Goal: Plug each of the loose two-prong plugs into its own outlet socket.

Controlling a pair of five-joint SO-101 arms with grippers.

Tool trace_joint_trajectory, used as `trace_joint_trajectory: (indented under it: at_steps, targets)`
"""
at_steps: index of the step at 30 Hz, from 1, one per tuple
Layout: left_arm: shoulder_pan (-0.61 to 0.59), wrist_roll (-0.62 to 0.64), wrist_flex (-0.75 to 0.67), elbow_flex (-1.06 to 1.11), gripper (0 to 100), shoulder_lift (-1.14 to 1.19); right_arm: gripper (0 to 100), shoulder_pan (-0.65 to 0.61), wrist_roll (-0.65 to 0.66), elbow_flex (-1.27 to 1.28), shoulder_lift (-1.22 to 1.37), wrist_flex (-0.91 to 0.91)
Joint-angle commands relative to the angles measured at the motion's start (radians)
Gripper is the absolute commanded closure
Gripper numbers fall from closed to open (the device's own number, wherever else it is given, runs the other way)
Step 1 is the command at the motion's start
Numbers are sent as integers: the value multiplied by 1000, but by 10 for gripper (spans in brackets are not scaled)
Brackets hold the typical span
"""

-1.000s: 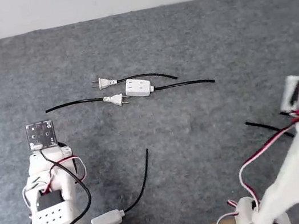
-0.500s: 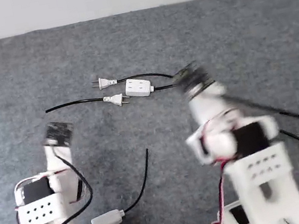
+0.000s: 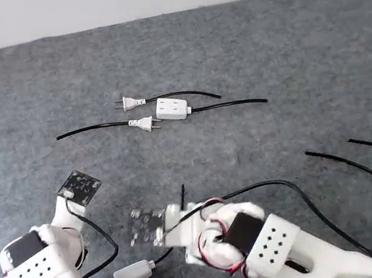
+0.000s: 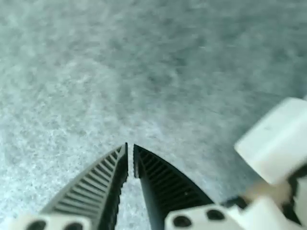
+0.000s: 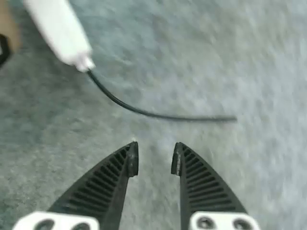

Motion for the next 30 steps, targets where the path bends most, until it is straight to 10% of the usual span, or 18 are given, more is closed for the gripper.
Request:
trace_joint_trajectory:
  at_steps: [1,10,24,30]
  targets:
    - [-140,49,-239,117,986,-18,857,-65,25,-6,-13,-28]
    - [-296,351,-445,182,986,-101,794,-214,95,-61,289,-119]
    - [-333,367,-482,226,985,-163,804,-125,153,-210,591,-320]
    - [-331,367,-482,226,985,-163,993,-111,149,-215,619,-337]
